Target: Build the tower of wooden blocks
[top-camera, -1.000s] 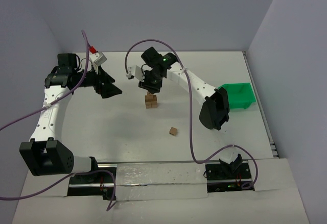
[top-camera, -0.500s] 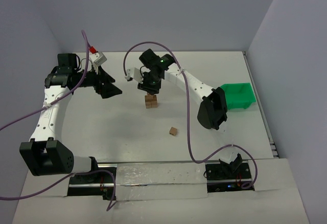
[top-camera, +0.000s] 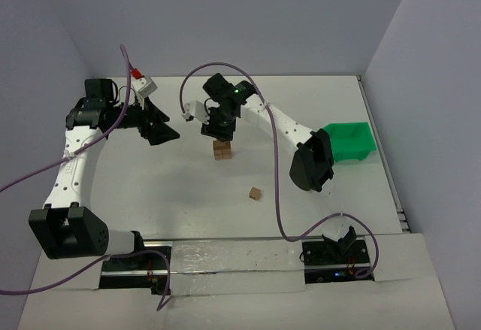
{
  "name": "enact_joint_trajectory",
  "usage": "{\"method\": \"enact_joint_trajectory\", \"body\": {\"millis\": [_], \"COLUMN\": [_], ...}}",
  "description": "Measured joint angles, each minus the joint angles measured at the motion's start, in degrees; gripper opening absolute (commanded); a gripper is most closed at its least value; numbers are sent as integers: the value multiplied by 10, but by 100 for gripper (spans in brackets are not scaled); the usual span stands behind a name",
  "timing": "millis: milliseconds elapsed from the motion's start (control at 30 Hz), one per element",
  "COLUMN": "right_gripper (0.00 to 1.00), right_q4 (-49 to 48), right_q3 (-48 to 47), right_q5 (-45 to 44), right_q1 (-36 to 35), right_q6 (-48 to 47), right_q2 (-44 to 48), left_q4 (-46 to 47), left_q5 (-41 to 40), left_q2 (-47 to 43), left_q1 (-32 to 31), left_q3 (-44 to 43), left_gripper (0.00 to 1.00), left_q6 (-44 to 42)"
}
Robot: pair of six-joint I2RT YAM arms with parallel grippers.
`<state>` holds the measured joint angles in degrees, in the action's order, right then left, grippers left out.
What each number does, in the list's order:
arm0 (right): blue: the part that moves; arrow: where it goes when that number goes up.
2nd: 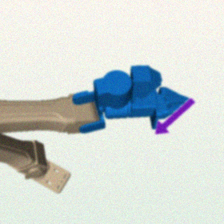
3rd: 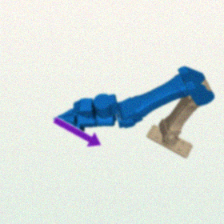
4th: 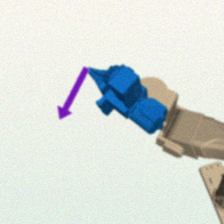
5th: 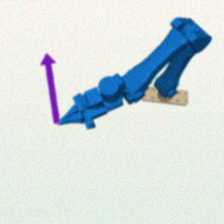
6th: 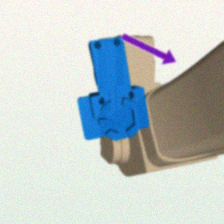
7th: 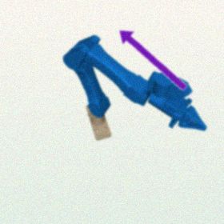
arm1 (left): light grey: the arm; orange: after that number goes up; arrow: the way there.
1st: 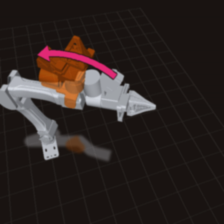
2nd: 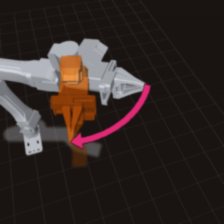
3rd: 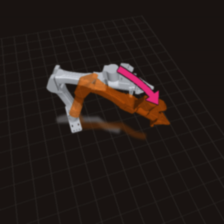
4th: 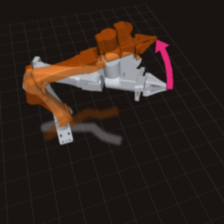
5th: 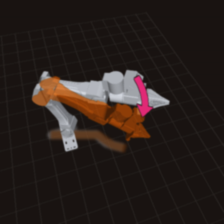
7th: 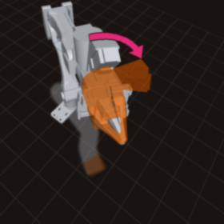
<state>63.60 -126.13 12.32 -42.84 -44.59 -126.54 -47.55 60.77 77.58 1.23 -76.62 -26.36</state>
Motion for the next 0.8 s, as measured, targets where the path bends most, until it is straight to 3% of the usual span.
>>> {"method": "enact_joint_trajectory", "body": {"millis": [267,400,633,800], "right_gripper": [68,99,100,100], "right_q4": [0,-1,-4,-6], "right_q3": [0,0,-7,4], "right_q5": [-7,-9,-7,8], "right_q1": [-4,-4,-3,9], "right_q6": [1,5,27,46], "right_q2": [0,0,6,60], "left_q4": [-1,-1,1,18], "left_q5": [0,0,-1,-9], "left_q2": [0,0,0,-21], "left_q1": [0,0,0,0], "left_q3": [0,0,0,11], "left_gripper": [99,99,99,99], "left_q6": [0,0,1,9]}}
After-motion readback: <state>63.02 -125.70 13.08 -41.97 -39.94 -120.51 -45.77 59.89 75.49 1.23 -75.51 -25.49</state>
